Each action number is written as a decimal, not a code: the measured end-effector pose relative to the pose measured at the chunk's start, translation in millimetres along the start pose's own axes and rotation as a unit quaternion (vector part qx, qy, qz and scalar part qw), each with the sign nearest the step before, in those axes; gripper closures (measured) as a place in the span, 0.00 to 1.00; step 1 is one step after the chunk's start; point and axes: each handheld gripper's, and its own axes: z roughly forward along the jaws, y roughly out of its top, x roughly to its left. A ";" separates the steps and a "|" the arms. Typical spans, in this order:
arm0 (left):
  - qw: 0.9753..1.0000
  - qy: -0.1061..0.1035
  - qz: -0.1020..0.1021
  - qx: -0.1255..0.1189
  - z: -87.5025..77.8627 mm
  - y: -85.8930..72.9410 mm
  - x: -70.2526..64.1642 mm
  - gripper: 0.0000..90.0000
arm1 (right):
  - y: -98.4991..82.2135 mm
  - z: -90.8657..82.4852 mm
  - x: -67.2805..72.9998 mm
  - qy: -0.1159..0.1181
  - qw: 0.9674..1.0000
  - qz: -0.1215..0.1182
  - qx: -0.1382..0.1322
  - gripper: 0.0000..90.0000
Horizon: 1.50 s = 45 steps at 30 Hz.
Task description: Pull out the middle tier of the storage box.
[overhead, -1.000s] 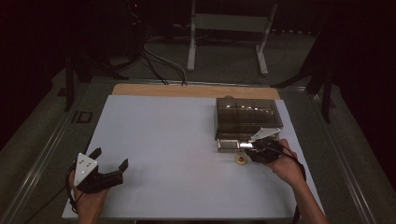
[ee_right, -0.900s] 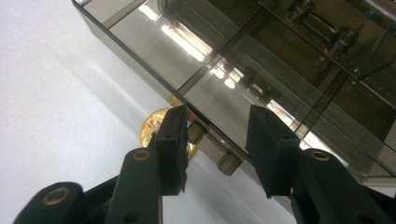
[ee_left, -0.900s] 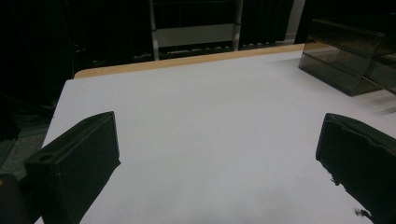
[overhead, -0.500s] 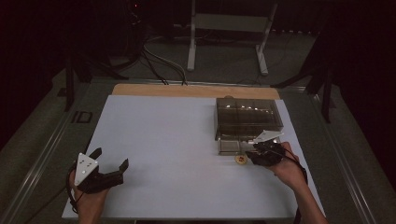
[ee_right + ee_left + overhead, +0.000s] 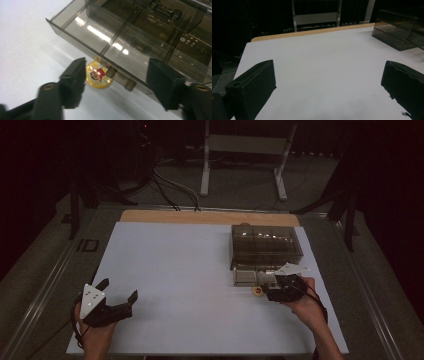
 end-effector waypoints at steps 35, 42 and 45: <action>1.000 0.000 0.001 0.001 0.5 -0.1 -0.4 0.01 | -17.8 2.5 13.3 -0.048 0.992 0.121 -0.003 0.00; 1.000 0.000 0.002 0.000 -0.1 0.1 -0.7 0.01 | -21.7 0.9 16.3 -0.060 0.989 0.137 -0.007 0.00; 1.000 0.000 0.001 0.001 1.0 -0.1 -0.4 0.01 | -22.1 0.6 16.6 -0.062 0.988 0.141 -0.009 0.00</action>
